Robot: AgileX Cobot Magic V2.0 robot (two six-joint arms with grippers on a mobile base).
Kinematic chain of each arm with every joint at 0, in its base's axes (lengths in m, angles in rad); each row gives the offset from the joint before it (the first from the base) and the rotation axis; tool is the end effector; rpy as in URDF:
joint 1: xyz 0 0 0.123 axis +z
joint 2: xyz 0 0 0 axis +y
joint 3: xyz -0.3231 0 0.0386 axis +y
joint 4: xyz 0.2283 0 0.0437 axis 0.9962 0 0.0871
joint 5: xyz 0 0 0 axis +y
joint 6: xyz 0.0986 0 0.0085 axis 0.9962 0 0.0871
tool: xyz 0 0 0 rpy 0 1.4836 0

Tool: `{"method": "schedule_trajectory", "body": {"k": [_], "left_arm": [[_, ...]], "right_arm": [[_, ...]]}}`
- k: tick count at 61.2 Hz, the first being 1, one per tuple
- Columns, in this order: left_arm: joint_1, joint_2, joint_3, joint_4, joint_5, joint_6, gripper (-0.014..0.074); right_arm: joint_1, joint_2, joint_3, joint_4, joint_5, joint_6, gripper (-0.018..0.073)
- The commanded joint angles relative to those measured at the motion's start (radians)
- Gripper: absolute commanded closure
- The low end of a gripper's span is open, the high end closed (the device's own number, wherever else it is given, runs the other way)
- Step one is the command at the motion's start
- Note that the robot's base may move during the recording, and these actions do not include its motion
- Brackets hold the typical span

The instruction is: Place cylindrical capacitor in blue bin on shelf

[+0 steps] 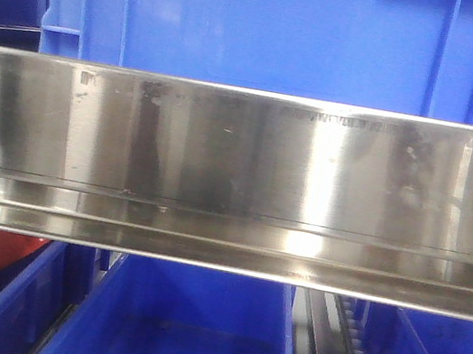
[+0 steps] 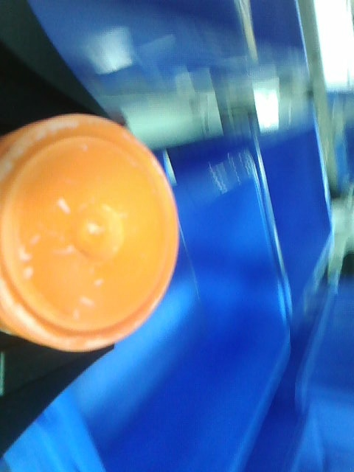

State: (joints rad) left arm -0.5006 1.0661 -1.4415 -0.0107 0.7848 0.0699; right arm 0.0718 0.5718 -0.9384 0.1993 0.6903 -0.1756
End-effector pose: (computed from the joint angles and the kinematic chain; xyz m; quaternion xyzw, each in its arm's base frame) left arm 0.1468 -0.0812 0.5174 0.2275 0.7788 -0.1301 0.5699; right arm 0.0413 0.0155 0.4308 -0.0755 0.7783 0.0652 0.6199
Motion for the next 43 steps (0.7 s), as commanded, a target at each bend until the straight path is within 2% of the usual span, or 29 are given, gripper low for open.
{"method": "schedule_trajectory", "body": {"k": [1, 10, 22, 38, 43], "left_arm": [[-0.083, 0.143, -0.141, -0.002, 0.026, 0.007, 0.0708], [-0.146, 0.343, -0.324, -0.002, 0.048, 0.007, 0.0708], [-0.155, 0.564, -0.486, -0.002, 0.089, 0.007, 0.0708], [-0.155, 0.692, -0.507, -0.025, 0.110, 0.007, 0.0701], [-0.155, 0.706, -0.507, -0.025, 0.123, 0.007, 0.0636]], "right_arm": [[0.000, -0.001, -0.002, 0.003, -0.034, -0.008, 0.0721], [0.000, -0.001, -0.002, 0.015, -0.034, -0.008, 0.0721], [0.000, -0.001, -0.002, 0.021, -0.034, -0.008, 0.0721], [0.000, -0.001, -0.002, 0.038, -0.033, -0.008, 0.0721], [0.000, -0.001, -0.002, 0.044, -0.033, -0.008, 0.0721]]}}
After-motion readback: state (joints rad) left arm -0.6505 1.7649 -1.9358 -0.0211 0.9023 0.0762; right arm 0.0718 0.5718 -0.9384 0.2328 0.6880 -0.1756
